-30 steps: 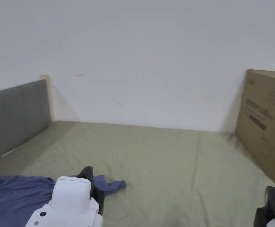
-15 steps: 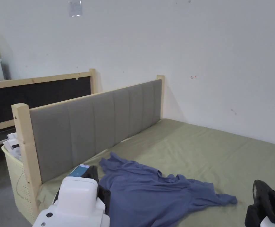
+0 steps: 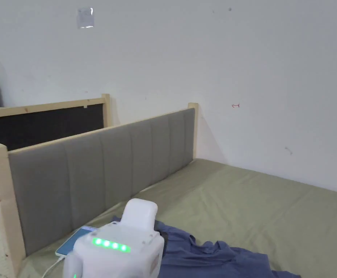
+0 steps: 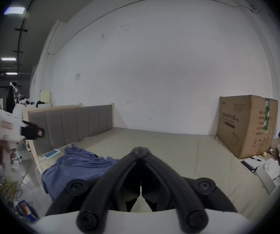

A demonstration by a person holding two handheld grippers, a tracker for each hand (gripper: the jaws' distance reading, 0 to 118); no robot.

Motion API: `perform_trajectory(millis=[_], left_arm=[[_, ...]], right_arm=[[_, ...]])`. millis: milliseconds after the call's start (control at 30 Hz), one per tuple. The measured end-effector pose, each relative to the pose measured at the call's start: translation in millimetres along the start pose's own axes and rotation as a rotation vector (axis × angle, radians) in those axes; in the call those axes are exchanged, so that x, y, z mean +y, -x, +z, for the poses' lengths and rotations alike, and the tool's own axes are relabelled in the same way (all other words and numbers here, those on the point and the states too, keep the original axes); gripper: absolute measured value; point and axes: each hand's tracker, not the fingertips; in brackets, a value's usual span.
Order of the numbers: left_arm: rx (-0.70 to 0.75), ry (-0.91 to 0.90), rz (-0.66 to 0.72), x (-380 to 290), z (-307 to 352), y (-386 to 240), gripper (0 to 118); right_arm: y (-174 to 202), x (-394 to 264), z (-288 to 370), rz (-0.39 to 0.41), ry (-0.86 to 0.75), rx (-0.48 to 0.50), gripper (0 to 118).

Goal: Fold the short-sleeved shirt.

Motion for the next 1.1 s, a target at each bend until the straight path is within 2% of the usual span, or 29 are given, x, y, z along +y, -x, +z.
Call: perform_trajectory(millis=[33, 100, 133, 200, 233, 267, 333, 467, 500, 533, 567, 633, 700, 733, 767, 800, 833, 900, 933, 1000, 1100], left_arm=[[-0.089, 0.104, 0.019, 0, -39, 8, 0], [-0.124, 0.306, 0.040, -5, -102, 16, 2], [-0.122, 0.392, 0.054, -10, -133, 20, 18], [-0.071, 0.496, 0.078, -25, -182, 25, 75], [-0.027, 0.505, 0.073, -36, -203, 24, 95], [-0.005, 0.500, 0.061, -43, -222, 23, 101], [0.048, 0.497, 0.042, -51, -252, 20, 102], [0.006, 0.582, 0.057, -71, -297, 11, 102], [-0.006, 0.675, 0.040, -81, -305, 10, 103], [0.018, 0.630, 0.027, -87, -306, 10, 109], [0.000, 0.546, 0.029, -92, -298, 12, 113], [0.018, 0.572, 0.036, -97, -306, 12, 115], [0.060, 0.558, 0.032, -91, -300, -1, 110], [0.071, 0.556, -0.002, -90, -298, -5, 94], [0.045, 0.537, -0.004, -87, -292, -4, 65], [0.031, 0.479, -0.024, -82, -284, -7, 24], [0.028, 0.442, -0.063, -78, -277, -11, 0], [0.099, 0.447, -0.164, -70, -267, -23, 0], [0.071, 0.451, -0.172, -64, -263, -25, 0], [0.040, 0.451, -0.159, -40, -246, -27, 0], [0.006, 0.289, -0.101, 30, -187, -26, 0]], right_arm=[[-6, -4, -4, 0.000, 0.023, -0.005, 0], [-17, -12, -9, -0.015, 0.081, -0.013, 0], [-20, -16, -12, -0.024, 0.103, -0.018, 0], [-28, -26, -18, -0.034, 0.145, -0.041, 0], [-33, -32, -22, -0.040, 0.170, -0.055, 0], [-35, -37, -27, -0.047, 0.193, -0.065, 0], [-42, -47, -37, -0.057, 0.233, -0.076, 0], [-51, -64, -59, -0.045, 0.292, -0.070, 0], [-52, -67, -63, -0.043, 0.302, -0.069, 0], [-54, -69, -65, -0.050, 0.307, -0.069, 0], [-55, -70, -65, -0.082, 0.306, -0.073, 0], [-58, -72, -66, -0.153, 0.302, -0.060, 0], [-58, -74, -66, -0.162, 0.303, -0.060, 0], [-58, -75, -66, -0.162, 0.302, -0.061, 0], [-59, -76, -66, -0.160, 0.304, -0.058, 0], [-59, -75, -65, -0.154, 0.309, -0.055, 0], [-60, -74, -63, -0.152, 0.315, -0.058, 0], [-66, -68, -55, -0.188, 0.319, -0.062, 0], [-69, -62, -51, -0.220, 0.318, -0.054, 0], [-76, -49, -42, -0.246, 0.313, -0.048, 0], [-88, -25, -19, -0.240, 0.219, -0.074, 0]])
